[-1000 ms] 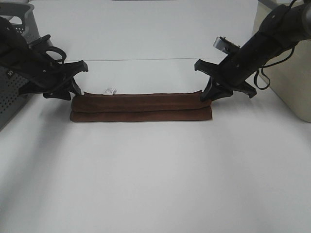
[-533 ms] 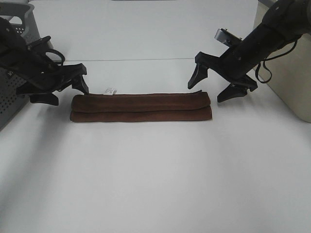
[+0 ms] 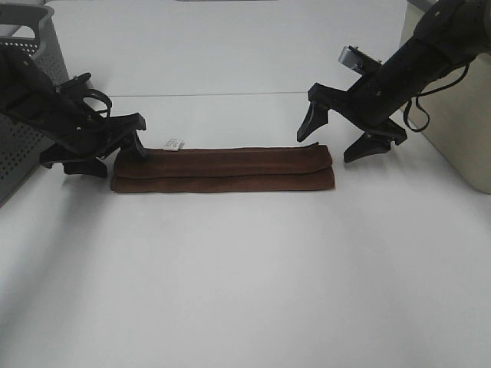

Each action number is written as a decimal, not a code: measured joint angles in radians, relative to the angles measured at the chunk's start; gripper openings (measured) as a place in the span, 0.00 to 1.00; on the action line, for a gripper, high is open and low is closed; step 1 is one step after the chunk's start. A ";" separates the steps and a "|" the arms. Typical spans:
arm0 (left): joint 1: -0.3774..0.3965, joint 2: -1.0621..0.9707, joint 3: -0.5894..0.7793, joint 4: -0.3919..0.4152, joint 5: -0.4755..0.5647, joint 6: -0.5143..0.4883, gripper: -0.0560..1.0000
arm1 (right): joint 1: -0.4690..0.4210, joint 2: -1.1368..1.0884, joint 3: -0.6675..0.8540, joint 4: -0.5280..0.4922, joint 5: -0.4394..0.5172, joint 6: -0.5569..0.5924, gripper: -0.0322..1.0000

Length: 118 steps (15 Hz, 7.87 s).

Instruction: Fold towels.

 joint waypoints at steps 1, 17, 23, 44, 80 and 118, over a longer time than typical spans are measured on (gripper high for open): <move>-0.008 0.007 -0.003 -0.032 -0.007 0.042 0.72 | 0.000 0.000 0.000 0.000 0.000 0.000 0.87; 0.015 -0.179 -0.097 0.174 0.207 -0.130 0.11 | 0.000 -0.046 0.000 -0.007 0.071 0.000 0.87; -0.169 -0.139 -0.293 0.175 0.257 -0.271 0.11 | 0.000 -0.152 0.000 -0.007 0.102 0.001 0.87; -0.149 0.022 -0.653 0.336 0.388 -0.388 0.62 | 0.100 -0.043 -0.001 0.608 0.182 -0.259 0.87; -0.147 -0.824 -0.154 0.662 0.794 -0.258 0.62 | 0.010 -0.729 0.093 -0.328 0.423 0.127 0.87; 0.147 -2.125 0.865 0.472 0.638 0.015 0.62 | 0.010 -2.072 1.062 -0.497 0.288 0.126 0.87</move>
